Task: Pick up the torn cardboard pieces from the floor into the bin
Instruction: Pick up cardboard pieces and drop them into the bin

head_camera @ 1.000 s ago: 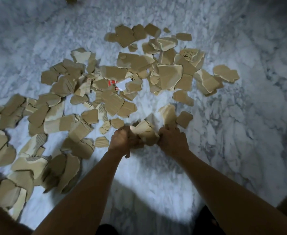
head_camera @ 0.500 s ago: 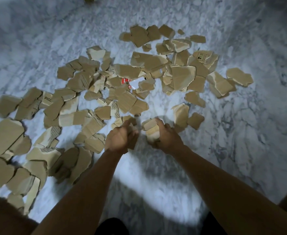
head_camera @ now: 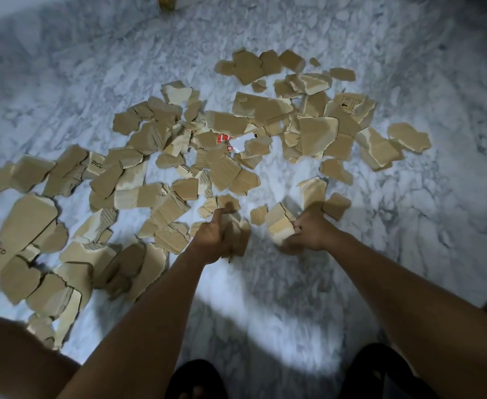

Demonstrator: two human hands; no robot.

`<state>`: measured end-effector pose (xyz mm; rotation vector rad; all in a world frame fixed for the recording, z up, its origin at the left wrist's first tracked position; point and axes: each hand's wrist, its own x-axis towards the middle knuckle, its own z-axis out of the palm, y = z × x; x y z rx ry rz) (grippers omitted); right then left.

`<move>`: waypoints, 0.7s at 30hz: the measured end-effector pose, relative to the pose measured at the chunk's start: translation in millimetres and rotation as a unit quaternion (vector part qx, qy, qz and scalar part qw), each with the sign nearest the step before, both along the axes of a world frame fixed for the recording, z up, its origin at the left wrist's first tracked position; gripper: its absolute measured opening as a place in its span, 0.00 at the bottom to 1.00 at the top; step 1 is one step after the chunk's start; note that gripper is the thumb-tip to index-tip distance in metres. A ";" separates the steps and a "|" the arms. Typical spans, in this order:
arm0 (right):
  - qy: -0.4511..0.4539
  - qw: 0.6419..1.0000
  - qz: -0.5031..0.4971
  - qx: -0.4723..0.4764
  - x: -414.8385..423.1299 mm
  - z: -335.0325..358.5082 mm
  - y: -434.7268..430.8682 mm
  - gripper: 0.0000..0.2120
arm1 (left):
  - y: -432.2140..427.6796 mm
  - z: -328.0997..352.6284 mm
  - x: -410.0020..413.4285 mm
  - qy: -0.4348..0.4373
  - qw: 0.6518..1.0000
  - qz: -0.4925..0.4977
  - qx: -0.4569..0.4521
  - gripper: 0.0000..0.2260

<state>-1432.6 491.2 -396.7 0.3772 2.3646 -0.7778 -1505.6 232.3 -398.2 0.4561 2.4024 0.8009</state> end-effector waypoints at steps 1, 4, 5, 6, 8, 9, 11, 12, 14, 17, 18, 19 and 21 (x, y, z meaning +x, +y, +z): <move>-0.007 0.999 0.018 0.035 -4.2 0.8 0.1 0.16 | -0.9 2.1 -0.4 -0.001 1.000 0.002 -0.003 0.26; -0.030 0.996 0.046 0.067 -8.5 0.9 -3.3 0.21 | -2.8 3.2 -2.8 -0.023 0.999 0.019 0.022 0.10; -0.033 0.997 0.036 0.053 -6.1 0.3 -6.5 0.24 | -4.3 1.9 -3.4 -0.028 0.999 0.022 0.033 0.09; -0.031 0.999 0.014 0.023 -1.3 -0.9 -10.6 0.25 | -5.7 1.6 -3.8 -0.030 0.999 0.024 0.036 0.09; -0.013 0.998 -0.045 -0.036 9.4 -1.0 -18.3 0.19 | -6.6 4.4 -7.9 -0.036 0.999 0.016 0.031 0.09; -0.006 0.997 -0.059 -0.048 13.1 -3.2 -19.4 0.15 | -5.4 7.4 -11.1 -0.041 0.999 0.004 0.024 0.08; 0.000 0.999 -0.031 -0.041 18.8 -4.9 -15.2 0.10 | 0.3 16.2 -17.8 -0.043 0.998 -0.039 0.004 0.10; -0.012 0.999 0.000 -0.033 19.8 -3.2 -10.7 0.09 | 5.2 19.6 -20.9 -0.041 0.997 -0.062 -0.008 0.13; -0.064 0.997 0.020 -0.033 19.8 1.3 4.3 0.10 | 21.4 24.7 -25.0 -0.034 0.993 -0.103 -0.034 0.19; -0.120 0.989 0.084 0.024 15.2 21.9 32.2 0.12 | 60.9 25.7 -26.8 0.015 0.974 -0.201 -0.100 0.24; -0.131 0.985 0.103 0.047 13.4 25.9 40.1 0.11 | 73.3 23.9 -25.8 0.034 0.966 -0.224 -0.123 0.25; -0.143 0.978 0.130 0.073 13.0 28.3 45.0 0.10 | 84.7 21.1 -24.4 0.050 0.959 -0.236 -0.151 0.25; -0.140 0.973 0.149 0.104 12.8 27.8 48.9 0.13 | 100.4 9.2 -20.5 0.077 0.955 -0.228 -0.175 0.23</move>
